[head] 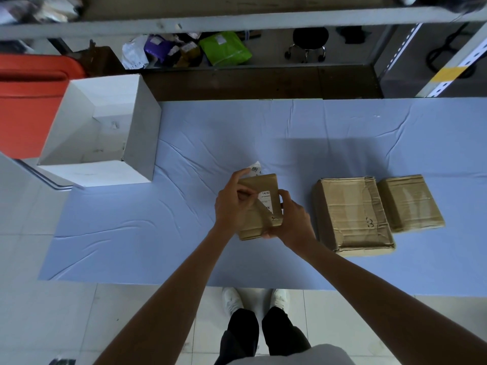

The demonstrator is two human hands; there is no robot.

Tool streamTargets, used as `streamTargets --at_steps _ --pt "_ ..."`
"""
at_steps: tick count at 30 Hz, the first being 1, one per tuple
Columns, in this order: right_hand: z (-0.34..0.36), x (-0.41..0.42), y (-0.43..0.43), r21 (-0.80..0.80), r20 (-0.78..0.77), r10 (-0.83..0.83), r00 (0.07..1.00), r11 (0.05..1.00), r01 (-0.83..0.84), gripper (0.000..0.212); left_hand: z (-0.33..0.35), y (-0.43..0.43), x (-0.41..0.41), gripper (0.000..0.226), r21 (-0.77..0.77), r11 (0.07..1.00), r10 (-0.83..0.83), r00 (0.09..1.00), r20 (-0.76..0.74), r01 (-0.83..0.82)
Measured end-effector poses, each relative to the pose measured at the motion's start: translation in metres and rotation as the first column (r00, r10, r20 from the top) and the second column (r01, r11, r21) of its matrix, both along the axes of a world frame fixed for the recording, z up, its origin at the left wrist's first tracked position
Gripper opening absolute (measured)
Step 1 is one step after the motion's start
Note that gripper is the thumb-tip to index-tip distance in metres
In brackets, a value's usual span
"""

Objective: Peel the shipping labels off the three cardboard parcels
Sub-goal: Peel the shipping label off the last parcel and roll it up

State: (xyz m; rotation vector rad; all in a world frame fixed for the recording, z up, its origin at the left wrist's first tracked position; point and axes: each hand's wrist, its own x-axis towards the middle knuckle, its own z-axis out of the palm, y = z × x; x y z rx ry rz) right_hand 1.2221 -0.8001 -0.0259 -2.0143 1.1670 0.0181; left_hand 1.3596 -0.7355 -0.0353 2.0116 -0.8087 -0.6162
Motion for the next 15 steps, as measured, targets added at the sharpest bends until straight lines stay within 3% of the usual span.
streamTargets --at_steps 15 --pt "0.0033 -0.0020 -0.0001 0.021 0.031 0.025 0.999 0.999 -0.026 0.102 0.0013 0.0011 0.0035 0.061 -0.004 0.999 -0.053 0.998 -0.026 0.053"
